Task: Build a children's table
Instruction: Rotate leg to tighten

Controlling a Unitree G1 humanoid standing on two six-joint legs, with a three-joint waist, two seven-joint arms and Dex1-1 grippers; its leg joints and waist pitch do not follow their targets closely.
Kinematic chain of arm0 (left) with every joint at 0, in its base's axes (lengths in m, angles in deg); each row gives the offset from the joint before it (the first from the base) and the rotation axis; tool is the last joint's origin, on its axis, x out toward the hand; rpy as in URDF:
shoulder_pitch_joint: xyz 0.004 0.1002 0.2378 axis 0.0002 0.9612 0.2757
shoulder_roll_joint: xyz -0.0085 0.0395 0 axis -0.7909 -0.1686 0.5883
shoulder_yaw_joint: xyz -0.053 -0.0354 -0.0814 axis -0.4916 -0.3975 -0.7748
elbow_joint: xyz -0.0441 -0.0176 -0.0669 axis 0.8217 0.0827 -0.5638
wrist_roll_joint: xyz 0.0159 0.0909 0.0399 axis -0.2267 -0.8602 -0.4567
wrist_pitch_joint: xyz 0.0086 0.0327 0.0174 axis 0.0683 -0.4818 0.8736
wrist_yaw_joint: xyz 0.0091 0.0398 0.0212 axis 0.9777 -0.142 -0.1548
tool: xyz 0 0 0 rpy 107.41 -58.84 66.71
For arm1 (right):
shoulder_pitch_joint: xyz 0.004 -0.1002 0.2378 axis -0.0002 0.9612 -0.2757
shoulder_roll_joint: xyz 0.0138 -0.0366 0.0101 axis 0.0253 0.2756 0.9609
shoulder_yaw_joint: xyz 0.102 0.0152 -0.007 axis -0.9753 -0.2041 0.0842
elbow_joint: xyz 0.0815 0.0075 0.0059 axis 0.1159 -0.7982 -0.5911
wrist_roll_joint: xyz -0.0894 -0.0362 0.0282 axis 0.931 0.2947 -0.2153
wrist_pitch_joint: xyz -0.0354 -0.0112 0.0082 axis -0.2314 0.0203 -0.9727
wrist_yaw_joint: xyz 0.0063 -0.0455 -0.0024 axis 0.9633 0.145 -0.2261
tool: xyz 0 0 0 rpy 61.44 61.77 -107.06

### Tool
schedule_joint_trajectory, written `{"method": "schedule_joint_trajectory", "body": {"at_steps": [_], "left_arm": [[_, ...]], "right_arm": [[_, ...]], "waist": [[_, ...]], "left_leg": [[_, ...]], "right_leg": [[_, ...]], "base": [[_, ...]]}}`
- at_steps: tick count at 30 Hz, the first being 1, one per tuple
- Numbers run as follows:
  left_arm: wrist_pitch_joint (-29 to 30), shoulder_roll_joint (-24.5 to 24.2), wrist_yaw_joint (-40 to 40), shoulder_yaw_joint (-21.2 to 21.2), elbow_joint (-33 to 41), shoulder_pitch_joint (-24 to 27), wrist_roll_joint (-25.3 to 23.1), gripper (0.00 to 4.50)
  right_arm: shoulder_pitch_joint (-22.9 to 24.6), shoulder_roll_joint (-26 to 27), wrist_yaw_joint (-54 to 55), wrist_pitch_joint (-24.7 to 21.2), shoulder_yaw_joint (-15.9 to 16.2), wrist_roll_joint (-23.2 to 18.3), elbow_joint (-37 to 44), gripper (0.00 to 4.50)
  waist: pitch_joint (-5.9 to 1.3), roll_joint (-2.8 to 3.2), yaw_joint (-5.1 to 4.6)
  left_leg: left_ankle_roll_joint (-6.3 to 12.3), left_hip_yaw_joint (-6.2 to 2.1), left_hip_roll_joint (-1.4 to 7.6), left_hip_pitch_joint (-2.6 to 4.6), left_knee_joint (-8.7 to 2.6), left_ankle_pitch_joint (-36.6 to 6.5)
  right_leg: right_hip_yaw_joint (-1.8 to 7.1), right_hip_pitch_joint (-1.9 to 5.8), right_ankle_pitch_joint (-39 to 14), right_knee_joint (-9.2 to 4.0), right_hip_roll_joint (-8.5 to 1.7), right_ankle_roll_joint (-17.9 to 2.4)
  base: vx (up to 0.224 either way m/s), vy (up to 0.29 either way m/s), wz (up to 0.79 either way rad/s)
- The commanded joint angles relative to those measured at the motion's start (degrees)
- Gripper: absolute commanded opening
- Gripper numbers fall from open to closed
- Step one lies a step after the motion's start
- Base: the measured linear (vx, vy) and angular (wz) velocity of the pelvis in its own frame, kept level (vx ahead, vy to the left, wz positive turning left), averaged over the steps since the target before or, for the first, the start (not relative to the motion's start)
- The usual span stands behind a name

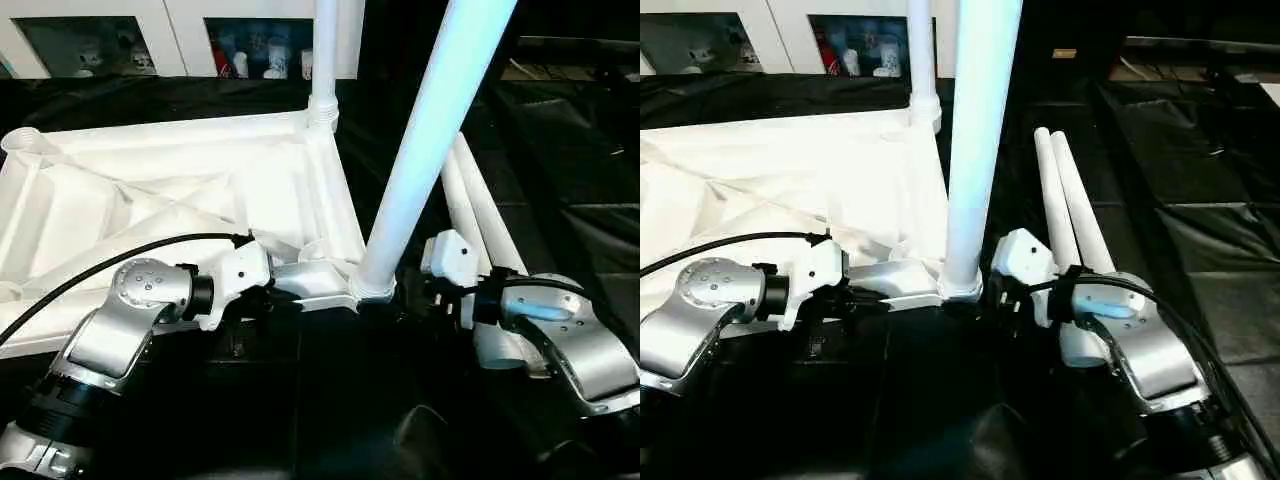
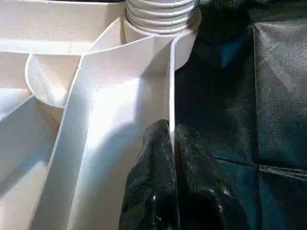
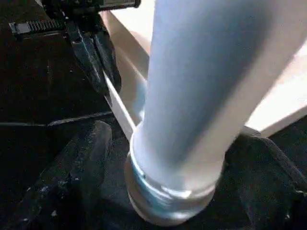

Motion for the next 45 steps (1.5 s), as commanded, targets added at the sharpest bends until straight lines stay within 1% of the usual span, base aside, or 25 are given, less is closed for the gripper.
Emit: {"method": "schedule_joint_trajectory", "body": {"at_steps": [1,6,9,16,18,20,21,22,24,25,26,27,28,30,31,32,33,34,35,37,39,40,42,43,45], "left_arm": [[-0.4,0.3,-1.2,1.3,0.3,0.8,1.5,0.00],[-0.1,-0.1,-1.5,1.4,0.3,0.7,1.5,0.00],[-0.1,-0.1,-1.6,1.5,0.2,0.7,1.4,0.00],[-0.1,0.2,-1.5,1.5,-0.2,0.5,1.3,0.00],[0.3,0.8,-0.4,1.5,-0.8,0.4,0.9,0.00],[0.6,1.9,1.9,1.4,-2.1,0.1,-0.1,0.00],[1.6,2.9,4.3,1.5,-3.1,-0.5,-1.4,0.00],[1.6,2.9,4.4,1.5,-3.2,-0.5,-1.4,0.00],[3.5,5.2,8.4,1.4,-5.0,-1.6,-2.8,0.00],[4.3,6.5,10.0,1.3,-5.7,-2.1,-3.0,0.00],[4.8,7.8,11.3,1.3,-6.3,-2.6,-3.0,0.00],[6.9,11.0,15.0,1.5,-7.6,-4.1,-3.8,0.00],[6.9,11.0,15.0,1.5,-7.6,-4.1,-3.8,0.00],[9.1,14.5,19.7,1.6,-9.5,-5.7,-5.0,0.00],[10.0,16.2,21.8,1.7,-10.7,-6.5,-5.5,0.00],[10.0,16.2,21.8,1.7,-10.7,-6.5,-5.5,0.00],[10.2,17.6,23.5,1.8,-12.2,-7.3,-6.0,0.00],[10.2,17.6,23.5,1.8,-12.2,-7.3,-6.0,0.00],[10.6,20.5,26.8,1.6,-15.8,-9.0,-6.6,0.00],[10.6,21.3,27.7,1.5,-17.0,-9.5,-6.9,0.00],[10.4,22.2,27.8,1.3,-18.6,-10.4,-7.4,0.00],[10.1,21.9,27.0,1.6,-18.4,-10.6,-7.5,0.00],[10.1,21.3,25.9,1.9,-17.6,-10.5,-7.6,0.00],[9.6,20.7,24.9,2.2,-17.1,-10.3,-7.6,0.00],[10.0,19.9,24.1,2.3,-16.5,-9.9,-7.8,0.00]], "right_arm": [[-0.3,0.4,-0.4,0.9,1.1,-0.1,-0.6,3.45],[-0.6,0.2,-1.2,1.3,1.4,-0.5,-1.2,3.02],[-0.4,0.2,-1.5,2.3,1.8,0.8,-2.0,2.77],[-0.4,1.0,-0.8,3.2,2.1,1.7,-3.6,2.54],[0.0,2.2,0.7,2.4,1.4,1.2,-4.7,2.54],[0.4,4.2,3.8,1.1,0.1,0.6,-6.4,2.54],[0.7,6.0,6.4,-0.5,-0.8,0.1,-7.3,2.54],[0.7,6.1,6.5,-0.6,-0.8,0.0,-7.3,2.54],[1.2,9.6,11.6,-4.0,-2.4,-0.9,-8.2,2.53],[1.4,11.1,14.0,-5.1,-2.7,-0.6,-8.7,2.53],[1.5,12.5,16.0,-5.7,-2.5,0.1,-9.3,2.53],[1.1,16.6,22.4,-7.5,-2.3,2.1,-10.6,2.53],[1.1,16.6,22.4,-7.5,-2.3,2.1,-10.6,2.53],[-0.1,21.3,29.3,-9.5,-2.7,3.9,-12.9,2.49],[-1.0,23.3,32.7,-10.0,-2.6,5.5,-14.6,2.44],[-1.0,23.3,32.7,-10.0,-2.6,5.5,-14.7,2.41],[-2.1,25.0,35.4,-10.5,-2.6,6.4,-16.5,2.41],[-2.1,25.0,35.4,-10.5,-2.6,6.4,-16.5,2.40],[-4.5,27.8,39.9,-10.5,-2.3,8.3,-20.7,2.36],[-5.2,28.6,41.0,-10.2,-2.1,8.9,-21.8,2.36],[-6.2,29.5,41.7,-10.3,-1.8,9.4,-23.2,2.36],[-6.2,29.2,40.6,-9.7,-1.2,9.5,-22.9,2.36],[-5.9,28.9,39.8,-9.0,-1.7,8.9,-22.0,2.36],[-5.7,28.9,39.5,-8.6,-2.7,8.0,-21.2,2.73],[-5.6,28.7,39.2,-7.7,-3.8,7.6,-20.3,2.84]], "waist": [[-3.51,-0.47,-0.11],[-3.67,-0.47,-0.11],[-3.72,-0.46,-0.07],[-3.61,-0.52,-0.12],[-3.52,-0.52,-0.14],[-3.27,-0.60,-0.18],[-2.93,-0.66,-0.32],[-2.87,-0.63,-0.36],[-2.59,-0.66,-0.36],[-2.52,-0.62,-0.42],[-2.43,-0.54,-0.44],[-2.34,-0.71,-0.53],[-2.28,-0.71,-0.55],[-2.26,-0.78,-0.66],[-2.15,-0.83,-0.77],[-1.97,-0.77,-0.77],[-1.78,-0.87,-0.84],[-1.62,-0.69,-0.91],[-1.72,-0.95,-1.04],[-1.71,-0.73,-1.21],[-1.77,-0.63,-1.19],[-1.79,-0.77,-1.05],[-1.91,-0.54,-0.98],[-2.04,-0.53,-1.00],[-2.13,-0.54,-0.92]], "left_leg": [[6.31,-1.75,3.97,2.49,-3.17,-5.3],[7.28,-1.74,3.86,2.38,-2.90,-3.4],[7.95,-1.75,3.81,2.31,-2.74,-2.6],[7.81,-1.75,3.85,2.35,-2.76,-3.4],[7.81,-1.73,3.81,2.32,-2.76,-3.7],[7.24,-1.72,3.83,2.30,-2.93,-5.2],[5.73,-1.80,3.83,2.39,-3.32,-8.1],[5.02,-1.84,3.86,2.45,-3.46,-9.2],[2.94,-2.00,3.99,2.65,-3.90,-12.1],[2.25,-1.95,3.99,2.78,-4.05,-12.8],[0.71,-2.02,3.94,2.97,-4.28,-15.0],[-1.03,-2.18,3.87,2.83,-4.65,-16.4],[-1.54,-2.20,3.83,2.88,-4.78,-17.1],[-2.63,-2.42,3.71,2.92,-4.95,-18.9],[-3.19,-2.53,3.65,3.01,-5.09,-20.3],[-3.59,-2.66,3.58,3.13,-5.15,-21.4],[-4.15,-2.86,3.48,3.30,-5.19,-23.8],[-4.69,-3.14,3.46,3.60,-5.40,-26.0],[-4.90,-3.28,3.42,3.58,-5.50,-26.5],[-6.02,-3.73,3.22,3.91,-5.93,-29.3],[-5.80,-3.75,3.24,4.23,-6.17,-30.4],[-5.45,-3.74,3.18,4.34,-6.32,-31.0],[-5.11,-3.84,3.31,4.20,-6.58,-30.6],[-4.92,-3.88,3.40,3.90,-6.83,-29.7],[-4.70,-3.66,3.47,3.83,-6.95,-28.9]], "right_leg": [[2.06,1.90,4.3,-3.01,-3.43,-17.7],[2.01,2.05,8.0,-2.60,-3.31,-18.1],[1.95,2.15,9.4,-2.41,-3.31,-18.2],[1.93,2.11,7.8,-2.51,-3.31,-18.4],[1.96,2.05,7.4,-2.57,-3.34,-18.4],[1.99,1.97,4.7,-2.89,-3.39,-18.4],[1.99,1.75,-0.8,-3.46,-3.43,-17.9],[1.99,1.74,-3.0,-3.65,-3.50,-17.6],[2.08,1.54,-9.0,-4.25,-3.65,-16.3],[2.15,1.37,-10.5,-4.41,-3.59,-15.8],[2.23,1.09,-13.9,-4.75,-3.66,-14.9],[2.20,0.99,-16.9,-5.03,-3.68,-13.2],[2.21,0.80,-18.4,-5.19,-3.73,-12.6],[2.23,0.58,-22.2,-5.52,-3.97,-10.9],[2.26,0.25,-24.5,-5.84,-3.99,-9.8],[2.22,0.05,-26.4,-6.06,-4.06,-9.2],[2.28,-0.15,-30.2,-6.55,-4.27,-7.7],[2.21,-0.35,-33.3,-6.94,-4.34,-6.2],[2.10,-0.25,-34.0,-6.97,-4.34,-5.7],[1.85,-0.50,-35.6,-7.41,-4.19,-4.1],[1.85,-0.65,-34.1,-7.77,-4.12,-3.5],[1.90,-0.80,-33.7,-7.96,-4.01,-3.0],[2.01,-0.68,-32.0,-7.92,-4.14,-3.0],[1.95,-0.36,-29.1,-7.76,-4.07,-3.4],[2.05,-0.45,-25.5,-7.55,-3.88,-4.1]], "base": [[0.000,0.000,0.00],[0.000,0.000,0.00],[0.000,0.000,0.00],[0.000,0.000,0.00],[0.000,0.000,0.00],[0.000,0.000,0.00],[0.000,0.000,0.00],[0.000,0.000,0.00],[0.000,0.000,0.00],[0.000,0.000,0.00],[0.000,0.000,0.00],[0.000,0.000,0.00],[0.000,0.000,0.00],[0.000,0.000,0.00],[0.000,0.000,0.00],[-0.057,0.024,-0.07],[-0.057,0.024,-0.08],[-0.057,0.024,-0.08],[0.000,0.000,0.00],[0.000,0.000,0.00],[-0.025,0.020,-0.06],[0.000,0.000,0.00],[0.000,0.000,0.00],[0.000,0.000,0.00],[0.000,0.000,0.00]]}}
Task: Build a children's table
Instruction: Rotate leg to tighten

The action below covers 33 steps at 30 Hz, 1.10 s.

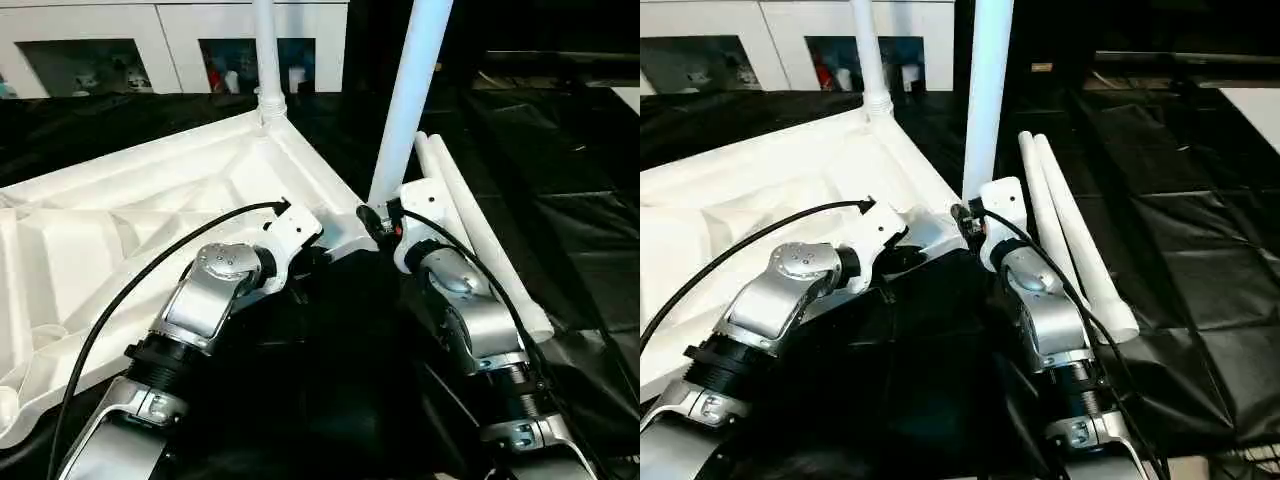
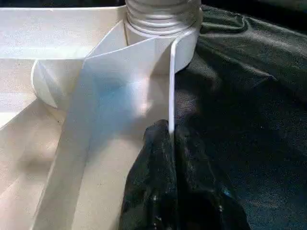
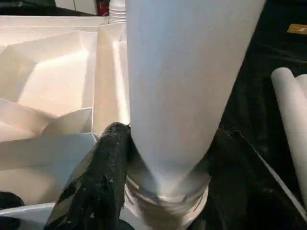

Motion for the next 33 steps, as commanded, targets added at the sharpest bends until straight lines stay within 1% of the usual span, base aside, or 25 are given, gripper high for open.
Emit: {"method": "schedule_joint_trajectory", "body": {"at_steps": [1,3,5,6,7,9,10,12,13,14,16,17,18,19,20,21,22,24,26,27,28,29,31,32,33], "left_arm": [[-0.5,1.0,0.2,2.1,-1.4,1.7,0.6,0.00],[-0.8,0.2,-0.6,2.2,-0.8,2.1,0.6,0.00],[-1.7,-1.3,-2.3,2.5,0.5,2.8,0.6,0.00],[-2.2,-2.7,-4.4,2.6,1.6,3.4,0.9,0.00],[-2.8,-3.5,-5.5,2.8,2.2,3.7,1.1,0.00],[-3.1,-4.5,-6.9,2.9,3.1,4.2,1.4,0.00],[-4.3,-5.8,-9.0,3.1,4.1,4.7,1.8,0.00],[-4.8,-6.3,-9.9,3.2,4.5,5.0,2.0,0.00],[-5.4,-7.9,-12.7,3.5,6.1,5.7,2.9,0.00],[-6.2,-9.5,-15.8,4.0,7.7,6.6,3.9,0.00],[-6.7,-11.3,-19.3,4.6,9.6,7.5,5.0,0.00],[-7.2,-12.7,-21.7,5.1,10.9,8.1,5.7,0.00],[-7.1,-13.6,-23.4,5.2,11.9,8.5,6.5,0.00],[-7.1,-13.7,-23.5,5.2,11.9,8.5,6.5,0.00],[-7.0,-14.4,-24.4,5.2,12.5,8.6,6.9,0.00],[-7.0,-15.0,-24.8,5.2,12.8,8.7,7.1,0.00],[-7.0,-15.1,-24.9,5.1,12.8,8.7,7.1,0.00],[-7.4,-15.7,-24.8,4.9,12.4,8.5,6.9,0.00],[-7.8,-16.0,-24.8,4.6,12.1,8.4,6.7,0.00],[-7.9,-16.0,-24.8,4.6,12.0,8.3,6.7,0.00],[-8.0,-16.0,-24.8,4.5,12.0,8.3,6.7,0.00],[-8.0,-16.0,-24.8,4.4,12.0,8.4,6.8,0.00],[-8.2,-16.1,-24.8,4.3,12.0,8.4,6.9,0.00],[-8.3,-16.1,-24.8,4.3,11.9,8.4,6.9,0.00],[-8.3,-16.1,-24.8,4.3,11.9,8.4,6.9,0.00]], "right_arm": [[3.0,1.6,-4.7,-2.0,3.9,-1.8,-2.8,2.92],[2.9,0.7,-5.5,-1.4,3.6,-1.6,-1.8,3.19],[2.9,-1.4,-7.8,-0.9,3.2,-2.1,0.3,3.26],[2.8,-4.0,-10.7,-0.4,3.1,-2.6,2.3,3.31],[2.9,-5.4,-12.2,-0.3,3.1,-2.9,3.3,3.51],[3.0,-7.4,-14.8,0.0,3.1,-3.4,4.8,3.51],[3.3,-9.4,-18.0,0.6,2.7,-4.7,6.2,3.51],[3.5,-10.2,-19.5,0.8,2.5,-5.3,6.9,3.51],[4.0,-12.7,-23.9,1.1,2.3,-7.0,8.5,3.51],[4.5,-14.8,-27.6,1.7,2.6,-8.1,9.5,3.51],[5.0,-17.0,-31.5,2.5,3.0,-8.9,10.3,3.51],[5.3,-18.4,-34.0,3.1,3.3,-9.4,10.8,3.51],[5.4,-19.4,-36.0,3.8,3.6,-9.5,10.8,3.51],[5.4,-19.5,-36.0,3.8,3.6,-9.5,10.8,3.51],[5.2,-20.4,-37.4,4.8,4.1,-9.0,10.4,3.51],[4.9,-21.2,-38.5,5.7,4.7,-8.4,9.9,3.51],[4.9,-21.3,-38.7,5.9,4.8,-8.3,9.8,3.51],[4.5,-22.0,-40.0,7.2,5.9,-7.5,8.5,3.51],[4.1,-22.2,-40.3,8.1,6.3,-7.0,7.7,3.51],[4.0,-22.2,-40.6,8.4,6.4,-7.0,7.5,3.51],[4.0,-22.2,-40.9,8.5,6.5,-7.1,7.4,3.51],[3.9,-22.3,-41.0,8.7,6.6,-7.1,7.3,3.51],[3.8,-22.3,-41.5,8.7,6.8,-7.4,7.3,3.51],[3.7,-22.2,-41.5,8.8,6.8,-7.4,7.3,3.51],[3.7,-22.2,-41.5,8.8,6.8,-7.4,7.3,3.51]], "waist": [[-1.84,-0.59,-0.60],[-1.88,-0.76,-0.57],[-1.88,-0.83,-0.46],[-2.06,-0.80,-0.33],[-2.27,-0.91,-0.30],[-2.10,-1.00,-0.10],[-2.06,-1.02,0.04],[-2.18,-1.03,0.12],[-2.21,-0.85,0.27],[-2.45,-0.98,0.44],[-2.61,-0.87,0.49],[-2.87,-0.92,0.55],[-3.58,-0.87,0.57],[-3.68,-0.82,0.54],[-3.70,-0.94,0.46],[-3.96,-1.03,0.44],[-4.01,-0.97,0.51],[-3.86,-1.05,0.44],[-3.68,-0.98,0.32],[-3.53,-1.15,0.22],[-3.22,-1.07,0.21],[-3.15,-0.99,0.20],[-2.83,-0.86,0.12],[-2.75,-0.89,0.11],[-2.75,-0.89,0.11]], "left_leg": [[-4.00,-3.46,4.56,2.17,-5.18,-28.5],[-3.24,-3.26,4.49,1.91,-5.04,-27.2],[-2.70,-3.29,4.56,1.79,-5.01,-26.7],[-2.30,-3.16,4.68,1.64,-4.97,-24.8],[-1.44,-3.01,4.75,1.33,-4.83,-21.5],[-0.30,-2.54,4.71,1.53,-4.59,-20.1],[0.22,-2.39,4.73,1.78,-4.39,-20.4],[0.82,-2.13,4.83,1.74,-4.16,-18.7],[0.95,-2.14,4.90,1.70,-4.15,-17.9],[2.19,-1.77,5.06,1.79,-3.81,-14.9],[4.01,-1.30,4.98,1.83,-3.26,-11.5],[4.54,-1.30,4.85,1.73,-3.04,-10.0],[7.42,-1.20,4.72,1.25,-2.08,-1.5],[8.48,-1.07,4.58,1.10,-1.78,0.8],[9.95,-0.80,4.36,1.14,-1.20,3.5],[11.13,-0.88,4.22,0.87,-0.89,5.7],[11.54,-0.96,4.26,0.86,-0.80,6.4],[11.84,-0.98,4.22,0.57,-0.76,5.5],[10.89,-1.20,4.52,0.44,-0.96,1.9],[10.55,-1.16,4.53,0.35,-1.00,0.8],[9.59,-1.24,4.69,0.43,-1.29,-2.1],[9.03,-1.24,4.75,0.55,-1.40,-3.5],[6.59,-1.23,5.00,0.90,-1.84,-8.1],[5.59,-1.23,5.00,0.95,-1.97,-9.7],[5.59,-1.23,5.00,0.95,-1.97,-9.7]], "right_leg": [[2.01,-0.90,-23.9,-4.43,-3.13,-4.8],[2.10,-0.67,-22.9,-4.37,-3.27,-5.6],[2.15,-0.52,-23.1,-4.37,-3.38,-5.7],[2.15,-0.23,-21.0,-4.14,-3.34,-6.1],[2.12,0.13,-16.6,-3.72,-3.21,-6.9],[2.09,-0.04,-15.0,-3.78,-3.10,-8.2],[2.25,-0.22,-17.3,-4.03,-3.29,-8.6],[2.30,-0.28,-17.0,-3.95,-3.32,-9.5],[2.21,-0.17,-16.1,-3.84,-3.26,-9.9],[2.10,-0.04,-11.2,-3.29,-2.97,-10.8],[1.98,-0.11,-6.2,-2.79,-2.82,-12.7],[1.85,0.19,-4.2,-2.45,-2.72,-13.4],[1.74,0.83,8.3,-0.54,-2.46,-15.7],[1.71,0.78,12.8,-0.09,-2.26,-16.5],[1.70,0.63,19.7,0.59,-2.01,-17.6],[1.62,1.13,24.3,1.20,-2.06,-18.2],[1.52,1.14,25.5,1.35,-2.03,-18.3],[1.42,1.31,24.8,1.31,-2.12,-18.3],[1.30,1.28,18.1,0.88,-2.36,-18.1],[1.31,1.20,16.0,0.73,-2.32,-18.1],[1.33,1.09,10.3,0.25,-2.49,-17.9],[1.36,1.01,7.7,0.04,-2.53,-17.7],[1.50,0.61,-0.7,-0.79,-2.63,-17.1],[1.59,0.53,-3.3,-1.07,-2.68,-16.5],[1.59,0.53,-3.3,-1.07,-2.68,-16.5]], "base": [[0.000,0.000,0.00],[0.000,0.000,0.00],[0.000,0.000,0.00],[0.000,0.000,0.00],[0.000,0.000,0.00],[0.000,0.000,0.00],[0.000,0.000,0.00],[0.000,0.000,0.00],[0.000,0.000,0.00],[0.061,-0.035,0.05],[0.079,-0.032,0.08],[0.088,-0.028,0.05],[0.084,-0.018,0.01],[0.084,-0.018,0.01],[0.069,-0.008,0.03],[0.000,0.000,0.00],[0.000,0.000,0.00],[0.000,0.000,0.00],[0.000,0.000,0.00],[-0.056,0.003,0.00],[-0.056,0.003,0.00],[-0.064,0.001,0.00],[-0.061,0.002,0.00],[-0.051,0.005,0.00],[0.000,0.000,0.00]]}}
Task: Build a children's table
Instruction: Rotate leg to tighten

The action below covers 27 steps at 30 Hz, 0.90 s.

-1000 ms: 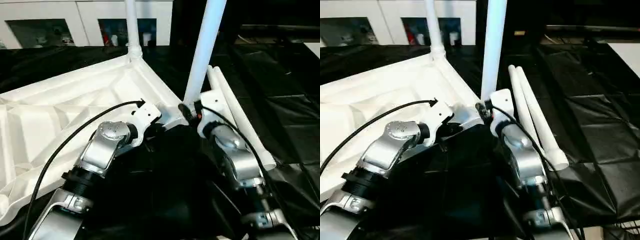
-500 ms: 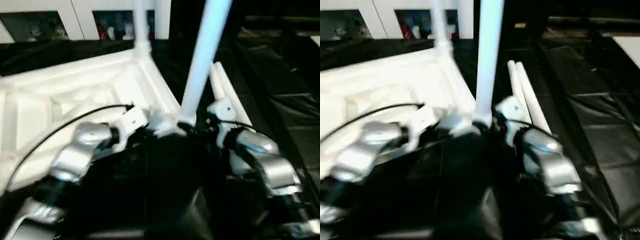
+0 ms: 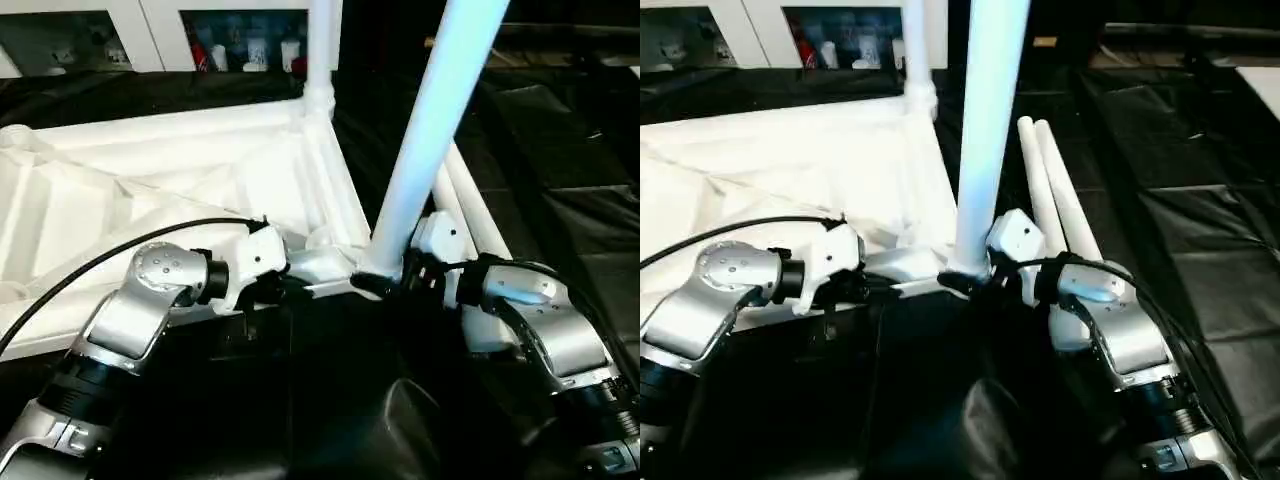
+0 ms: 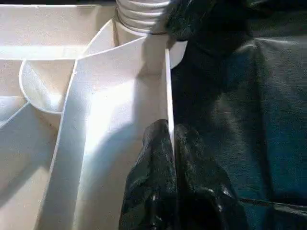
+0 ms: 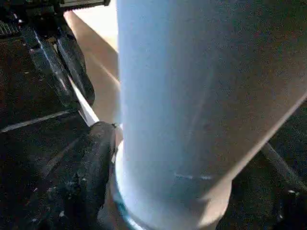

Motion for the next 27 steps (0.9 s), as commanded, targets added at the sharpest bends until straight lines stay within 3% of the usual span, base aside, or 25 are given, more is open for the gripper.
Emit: {"method": "schedule_joint_trajectory", "body": {"at_steps": [1,5,7,10,17,20,23,26,27], "left_arm": [[0.1,-0.1,-2.2,2.5,-0.7,1.7,0.7,0.00],[0.2,-0.4,-2.9,2.4,-0.3,1.9,1.0,0.00],[0.1,-0.5,-3.0,2.4,-0.4,2.0,1.0,0.00],[0.0,-0.5,-2.9,2.5,-0.5,2.0,1.0,0.00],[0.4,-0.4,-2.4,2.5,-0.9,2.1,0.8,0.00],[2.2,0.7,1.0,1.7,-2.4,1.7,-0.3,0.00],[4.6,3.7,7.5,-0.1,-5.0,0.5,-1.3,0.00],[7.1,6.7,13.9,-1.0,-7.8,-1.0,-3.1,0.00],[8.1,8.2,16.5,-1.4,-9.0,-1.7,-3.7,0.00]], "right_arm": [[-0.2,-0.3,-0.8,0.7,0.5,-0.3,0.3,3.51],[0.0,-0.1,-1.7,1.2,0.2,-1.3,0.1,3.26],[0.2,0.1,-1.9,1.8,0.2,-1.3,-0.1,2.90],[0.7,0.4,-2.0,2.4,0.3,-1.1,-0.3,2.79],[1.4,1.5,-0.6,3.8,0.4,-0.3,-1.6,2.65],[1.0,4.5,6.0,3.1,-0.9,1.2,-4.0,2.65],[0.3,8.9,14.2,1.5,-2.8,2.0,-7.2,2.64],[-0.8,14.0,22.2,-0.4,-4.5,2.1,-10.5,2.64],[-1.4,16.0,25.5,-1.2,-5.0,2.4,-12.1,2.64]], "waist": [[-3.52,-0.30,-0.16],[-3.78,-0.31,-0.15],[-4.03,-0.31,-0.13],[-4.22,-0.36,-0.12],[-4.03,-0.39,-0.14],[-3.68,-0.36,-0.38],[-3.42,-0.42,-0.73],[-3.11,-0.42,-0.75],[-2.84,-0.35,-0.82]], "left_leg": [[4.60,-1.89,3.97,2.95,-3.61,-9.8],[4.74,-1.86,3.86,2.89,-3.42,-8.6],[5.93,-1.81,3.77,2.74,-3.10,-6.0],[6.94,-1.71,3.66,2.66,-2.85,-4.9],[6.77,-1.74,3.73,2.63,-2.85,-6.0],[5.82,-1.78,3.71,2.65,-3.16,-7.9],[3.40,-1.81,3.72,2.70,-3.49,-11.4],[0.45,-2.21,3.65,2.88,-4.14,-16.2],[-0.56,-2.25,3.72,3.12,-4.36,-18.0]], "right_leg": [[1.84,2.37,-6.6,-3.37,-2.84,-14.3],[1.85,2.39,-4.7,-3.18,-2.79,-14.4],[1.82,2.54,-0.2,-2.66,-2.70,-15.2],[1.79,2.67,2.9,-2.36,-2.64,-16.0],[1.79,2.57,0.3,-2.51,-2.70,-15.8],[1.77,2.27,-3.2,-2.99,-2.69,-15.5],[1.92,1.92,-10.3,-3.62,-2.85,-14.2],[1.88,1.60,-18.4,-4.47,-2.86,-11.5],[1.98,1.14,-20.7,-4.73,-2.84,-10.6]], "base": [[0.000,0.000,0.00],[0.000,0.000,0.00],[0.000,0.000,0.00],[0.000,0.000,0.00],[0.000,0.000,0.00],[0.000,0.000,0.00],[0.000,0.000,0.00],[0.000,0.000,0.00],[0.000,0.000,0.00]]}}
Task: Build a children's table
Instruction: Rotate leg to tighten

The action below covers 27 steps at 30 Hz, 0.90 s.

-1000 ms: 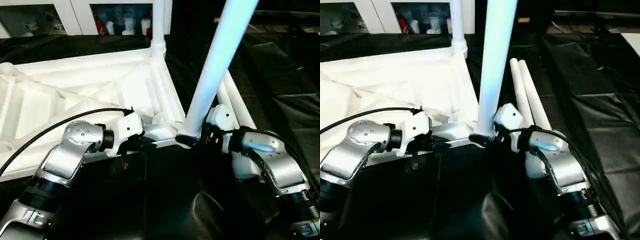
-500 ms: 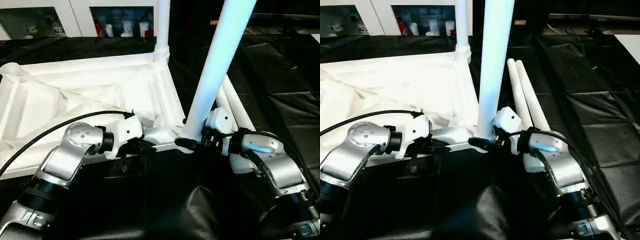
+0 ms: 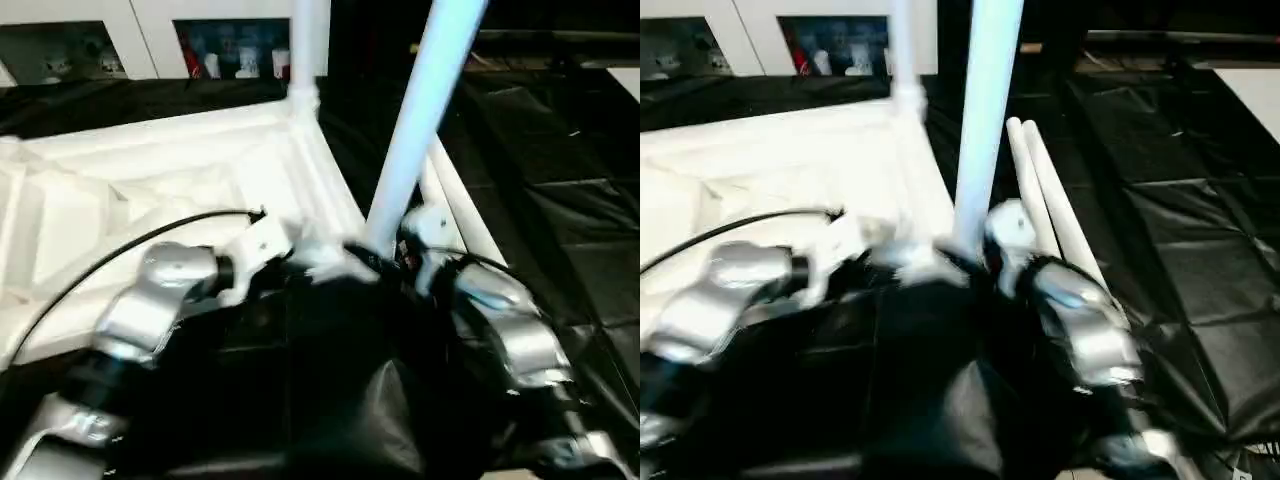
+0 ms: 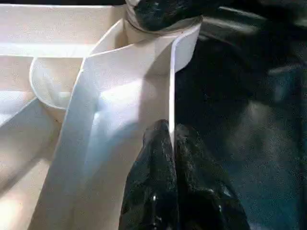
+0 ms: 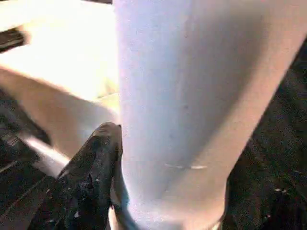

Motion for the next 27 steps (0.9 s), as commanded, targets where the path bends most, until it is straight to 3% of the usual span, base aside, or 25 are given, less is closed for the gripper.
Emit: {"method": "schedule_joint_trajectory", "body": {"at_steps": [1,2,4,7,9,13,15,17,18,19,24,26,27], "left_arm": [[3.7,3.3,8.3,-0.1,-5.4,0.5,-1.7,0.00],[4.3,4.6,10.1,-0.2,-6.4,-0.1,-2.0,0.00],[4.7,5.8,11.9,-0.4,-7.4,-0.7,-2.4,0.00],[5.3,9.5,17.1,0.2,-11.2,-3.1,-4.3,0.00],[4.8,9.9,17.5,1.0,-12.3,-3.6,-5.0,0.00],[4.0,9.9,17.5,1.5,-12.4,-3.9,-5.8,0.00],[3.9,9.7,17.4,1.5,-12.2,-3.9,-5.8,0.00],[4.0,9.4,17.1,1.5,-11.7,-3.8,-6.0,0.00],[4.1,8.8,16.4,1.3,-11.2,-3.5,-6.0,0.00],[4.1,8.5,16.1,1.2,-11.0,-3.4,-6.0,0.00],[2.5,5.1,11.2,1.3,-8.0,-2.0,-5.1,0.00],[2.2,4.0,9.7,1.3,-7.1,-1.5,-4.9,0.00],[1.0,1.7,6.8,1.4,-5.6,-0.5,-4.3,0.00]], "right_arm": [[-0.3,4.1,8.4,-4.3,-1.0,0.3,-5.4,2.64],[-1.3,6.0,11.5,-5.5,-1.8,0.3,-7.3,2.64],[-2.2,7.7,13.9,-6.2,-2.3,0.1,-9.1,2.63],[-5.7,13.2,22.0,-6.3,-3.4,0.7,-15.7,2.63],[-6.5,14.2,21.9,-5.9,-2.7,0.8,-17.1,2.63],[-6.7,15.1,19.0,-5.1,-1.8,1.0,-16.6,2.63],[-6.5,15.1,18.7,-4.7,-1.7,1.2,-16.0,3.33],[-6.8,15.2,18.8,-4.2,-1.8,1.7,-15.7,3.39],[-7.2,15.0,19.0,-3.9,-2.2,1.7,-15.3,3.39],[-7.4,14.8,19.0,-3.8,-2.4,1.6,-15.1,3.69],[-7.0,10.0,12.0,-3.4,-0.6,1.1,-9.6,3.69],[-6.6,8.4,9.4,-4.3,-0.4,0.2,-7.6,3.69],[-5.5,4.2,3.7,-4.7,0.4,-0.6,-4.1,3.69]], "waist": [[-2.54,-0.31,-0.38],[-2.35,-0.31,-0.52],[-2.24,-0.27,-0.89],[-2.09,-0.28,-1.32],[-1.91,-0.23,-1.48],[-2.03,-0.10,-1.59],[-2.11,-0.10,-1.46],[-2.10,-0.07,-1.39],[-2.06,-0.19,-1.58],[-2.14,-0.16,-1.69],[-2.25,-0.23,-1.69],[-2.53,-0.36,-1.47],[-2.50,-0.39,-1.41]], "left_leg": [[-1.53,-2.54,3.47,2.60,-5.02,-20.6],[-2.21,-2.68,3.48,2.67,-5.19,-22.1],[-4.73,-3.33,3.29,3.52,-5.42,-27.8],[-5.26,-3.58,3.19,3.96,-5.86,-30.5],[-5.61,-3.83,3.09,4.21,-6.02,-33.3],[-6.06,-4.25,3.14,4.03,-6.68,-36.0],[-5.74,-4.08,3.16,4.11,-6.65,-35.5],[-5.22,-3.94,3.14,3.93,-6.58,-34.7],[-4.99,-4.12,3.12,3.44,-6.73,-34.2],[-4.96,-4.35,3.16,3.01,-6.91,-33.6],[-4.04,-4.01,3.24,3.04,-6.75,-30.9],[-3.03,-3.71,3.36,2.71,-6.63,-27.3],[-2.32,-3.44,3.34,2.53,-6.60,-24.8]], "right_leg": [[1.89,0.89,-24.8,-5.18,-2.93,-9.4],[1.86,0.78,-26.8,-5.31,-2.98,-8.8],[1.77,0.24,-33.4,-6.11,-3.19,-6.1],[1.60,-0.17,-33.3,-6.78,-2.98,-4.4],[1.39,-0.44,-34.6,-7.02,-2.90,-3.3],[1.17,-0.13,-32.1,-7.16,-2.83,-2.8],[1.42,-0.31,-30.4,-7.19,-2.95,-3.2],[1.64,-0.33,-29.7,-7.18,-3.11,-3.5],[1.52,0.03,-30.1,-7.09,-3.21,-3.5],[1.36,0.44,-30.3,-6.87,-3.29,-3.6],[1.57,0.31,-28.0,-7.06,-3.39,-4.6],[1.75,0.79,-24.2,-6.72,-3.35,-5.3],[1.77,0.86,-21.1,-6.56,-3.27,-6.5]], "base": [[0.000,0.000,0.00],[0.000,0.000,0.00],[0.000,0.000,0.00],[-0.057,0.022,-0.03],[0.000,0.000,0.00],[0.000,0.000,0.00],[0.000,0.000,0.00],[0.000,0.000,0.00],[0.000,0.000,0.00],[0.000,0.000,0.00],[0.000,0.001,-0.04],[0.000,0.000,0.00],[0.000,0.000,0.00]]}}
